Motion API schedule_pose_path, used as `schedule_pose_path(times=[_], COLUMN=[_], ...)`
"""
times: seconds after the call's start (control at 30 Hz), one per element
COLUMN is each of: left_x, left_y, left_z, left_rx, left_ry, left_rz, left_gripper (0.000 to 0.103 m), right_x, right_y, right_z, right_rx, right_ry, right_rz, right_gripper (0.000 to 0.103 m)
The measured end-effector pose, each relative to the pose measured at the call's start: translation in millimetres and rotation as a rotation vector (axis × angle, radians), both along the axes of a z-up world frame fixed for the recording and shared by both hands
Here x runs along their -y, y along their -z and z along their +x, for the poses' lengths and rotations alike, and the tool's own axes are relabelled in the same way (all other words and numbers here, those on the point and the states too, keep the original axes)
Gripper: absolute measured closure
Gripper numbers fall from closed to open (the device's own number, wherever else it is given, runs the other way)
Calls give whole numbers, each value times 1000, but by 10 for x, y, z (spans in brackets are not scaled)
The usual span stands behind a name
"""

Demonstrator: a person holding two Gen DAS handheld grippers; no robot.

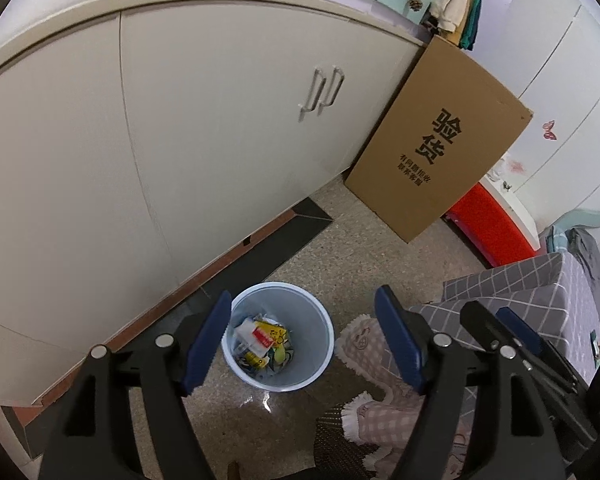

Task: Collect trash
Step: 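Open both tools to drop the wrapper and red-white box into the wastebasket, then move both tools back over the table toward the orange bag and carton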

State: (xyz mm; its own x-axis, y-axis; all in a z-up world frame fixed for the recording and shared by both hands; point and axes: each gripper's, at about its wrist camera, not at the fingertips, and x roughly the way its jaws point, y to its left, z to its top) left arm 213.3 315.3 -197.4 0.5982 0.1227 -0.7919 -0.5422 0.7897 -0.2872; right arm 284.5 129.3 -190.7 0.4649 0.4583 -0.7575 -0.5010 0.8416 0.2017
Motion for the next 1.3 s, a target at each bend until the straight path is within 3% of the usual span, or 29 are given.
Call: schedule_pose_path(times=[0.23,0.43,0.73,0.87,1.0,1.17,1.3], left_x=[343,831,2047,2669,3330,3949,4314], left_y=[-270,-585,-1016,-1107,-1132,-1039,-941], left_z=[-57,6,299,486,722,1000,1225], left_rx=[39,94,158,160,156,137,106], left_ry=[52,116,317,428,557,667,720], left_rz=[30,48,101,131,147,150,111], left_gripper=[29,27,26,25,25,25,25], right_x=[324,855,2105,2913,3692,4525,4939], right_y=[-307,-682,-1132,-1243,-1234,-1053,-855], right_z=[-104,-195,-295,-345,-392,-309,-133], right_rx=[41,99,184,223,234,171,99], right_ry=[39,106,278,429,604,831,903], right_rz=[40,85,128,143,155,153,170], right_gripper=[31,30,26,23,16,13,13])
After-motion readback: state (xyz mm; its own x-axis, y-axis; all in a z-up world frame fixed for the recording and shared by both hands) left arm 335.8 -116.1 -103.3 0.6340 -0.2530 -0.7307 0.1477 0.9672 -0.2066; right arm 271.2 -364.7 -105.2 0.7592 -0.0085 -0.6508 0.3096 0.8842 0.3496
